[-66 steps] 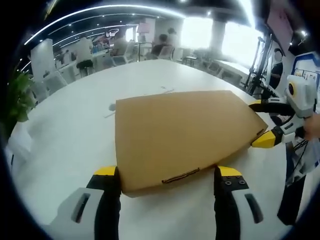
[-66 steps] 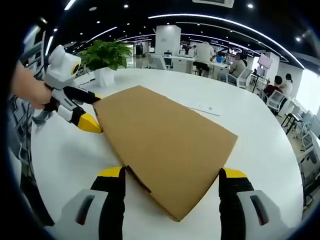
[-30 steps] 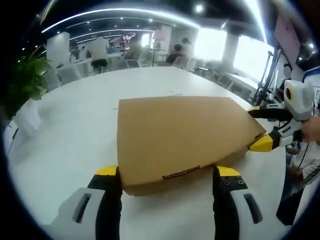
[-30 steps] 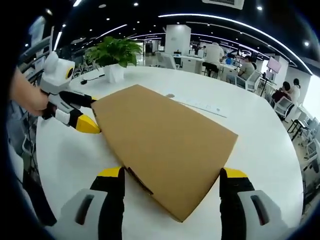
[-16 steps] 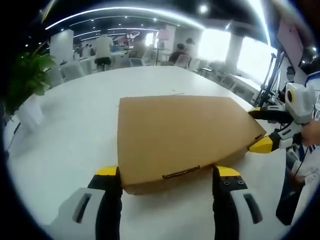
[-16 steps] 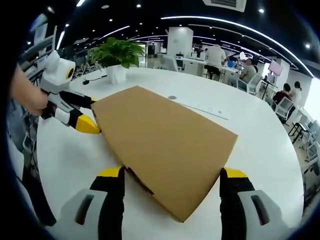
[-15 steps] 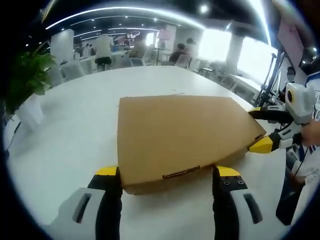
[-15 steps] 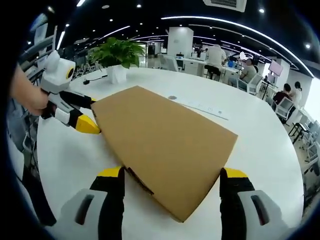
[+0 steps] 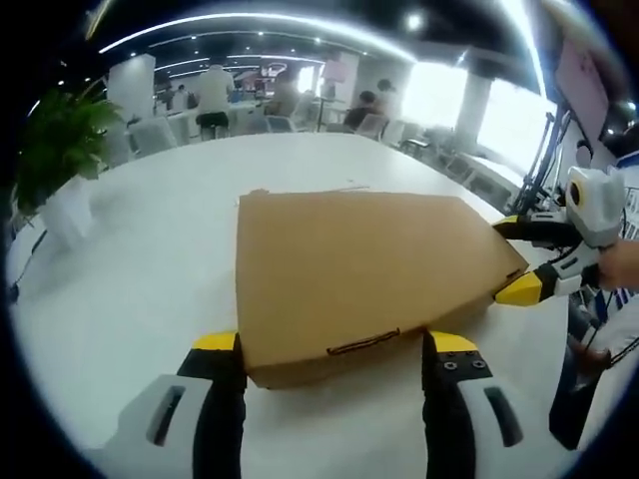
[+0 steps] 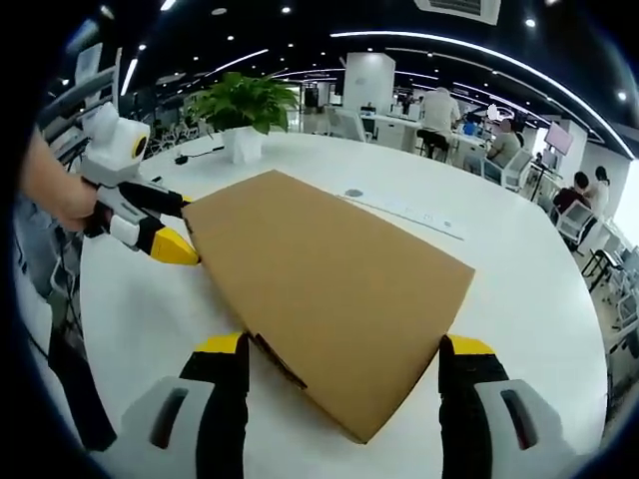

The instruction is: Operate the shoe box by opening the lid, removing the specified soft item, and placing it in the target area until the item is outside and the box remains undamaged.

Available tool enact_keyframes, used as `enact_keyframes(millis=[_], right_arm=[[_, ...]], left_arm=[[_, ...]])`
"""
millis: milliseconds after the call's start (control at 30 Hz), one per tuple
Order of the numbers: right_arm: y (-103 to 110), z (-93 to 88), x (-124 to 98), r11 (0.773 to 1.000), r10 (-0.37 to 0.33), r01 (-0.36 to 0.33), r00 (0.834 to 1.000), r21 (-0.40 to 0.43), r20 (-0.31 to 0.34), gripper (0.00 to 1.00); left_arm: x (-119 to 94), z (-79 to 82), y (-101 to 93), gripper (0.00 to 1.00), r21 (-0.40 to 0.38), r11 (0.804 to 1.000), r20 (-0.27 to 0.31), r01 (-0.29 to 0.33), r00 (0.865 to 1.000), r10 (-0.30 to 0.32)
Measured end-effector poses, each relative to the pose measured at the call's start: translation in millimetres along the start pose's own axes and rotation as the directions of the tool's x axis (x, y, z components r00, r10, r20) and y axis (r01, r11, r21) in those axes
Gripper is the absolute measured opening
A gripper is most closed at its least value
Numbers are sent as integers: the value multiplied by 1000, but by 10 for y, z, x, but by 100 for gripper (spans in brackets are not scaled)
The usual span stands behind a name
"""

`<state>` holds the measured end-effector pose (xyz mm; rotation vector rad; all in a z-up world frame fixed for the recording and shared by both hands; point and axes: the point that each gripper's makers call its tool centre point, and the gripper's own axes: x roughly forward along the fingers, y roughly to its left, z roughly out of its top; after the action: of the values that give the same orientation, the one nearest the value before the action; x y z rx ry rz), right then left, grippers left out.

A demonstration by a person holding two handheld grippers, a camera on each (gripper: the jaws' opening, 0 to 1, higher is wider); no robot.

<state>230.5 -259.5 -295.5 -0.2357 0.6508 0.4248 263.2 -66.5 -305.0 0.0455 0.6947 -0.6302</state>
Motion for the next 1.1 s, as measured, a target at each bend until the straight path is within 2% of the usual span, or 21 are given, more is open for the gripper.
enact_keyframes(millis=[1100], right_arm=[[117, -56, -71, 1000, 16, -16, 1000, -14, -9, 79]], left_arm=[[-137, -125, -47, 72, -32, 999, -3, -28, 1000, 28]])
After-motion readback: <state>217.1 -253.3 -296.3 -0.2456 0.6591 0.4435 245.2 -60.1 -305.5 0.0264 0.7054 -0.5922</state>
